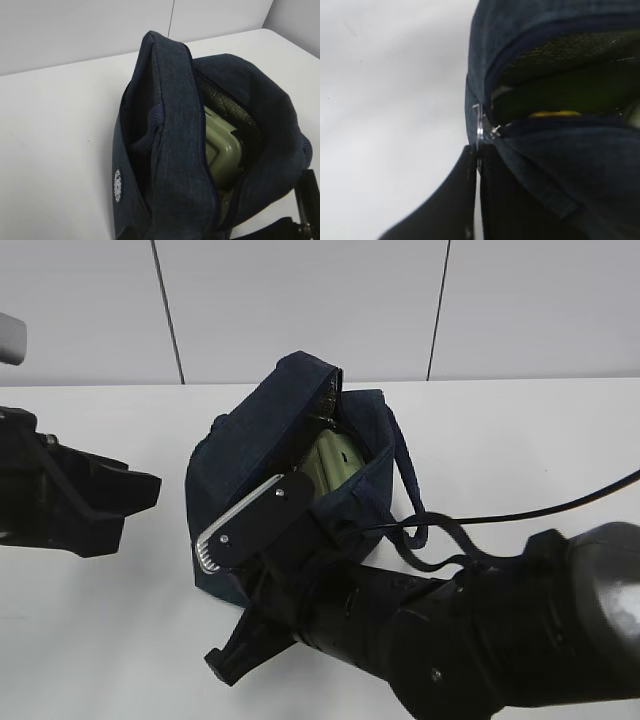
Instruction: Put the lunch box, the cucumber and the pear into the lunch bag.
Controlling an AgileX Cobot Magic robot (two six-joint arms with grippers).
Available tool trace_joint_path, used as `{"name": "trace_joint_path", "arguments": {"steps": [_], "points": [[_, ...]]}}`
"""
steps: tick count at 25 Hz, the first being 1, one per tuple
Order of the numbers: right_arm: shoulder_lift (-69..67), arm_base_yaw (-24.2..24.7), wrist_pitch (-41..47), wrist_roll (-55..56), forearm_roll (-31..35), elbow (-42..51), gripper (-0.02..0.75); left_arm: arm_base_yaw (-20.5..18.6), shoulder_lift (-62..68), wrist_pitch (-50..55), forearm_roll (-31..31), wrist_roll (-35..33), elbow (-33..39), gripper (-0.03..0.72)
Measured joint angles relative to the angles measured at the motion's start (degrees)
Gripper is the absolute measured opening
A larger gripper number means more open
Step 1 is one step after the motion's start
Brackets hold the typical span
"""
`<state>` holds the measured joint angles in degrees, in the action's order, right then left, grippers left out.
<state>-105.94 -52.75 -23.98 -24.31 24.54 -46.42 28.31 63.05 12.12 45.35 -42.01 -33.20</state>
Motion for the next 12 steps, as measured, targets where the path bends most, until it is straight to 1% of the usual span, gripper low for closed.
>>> {"name": "trace_joint_path", "arguments": {"steps": [3, 12], "points": [[2.9, 0.0, 2.7, -4.2, 3.2, 0.0, 0.000, 0.0, 0.0, -0.1, -0.1, 0.0, 0.0, 0.241], [9.1, 0.0, 6.7, -8.5, 4.6, 0.0, 0.000, 0.0, 0.0, -0.9, -0.1, 0.0, 0.0, 0.241]]}}
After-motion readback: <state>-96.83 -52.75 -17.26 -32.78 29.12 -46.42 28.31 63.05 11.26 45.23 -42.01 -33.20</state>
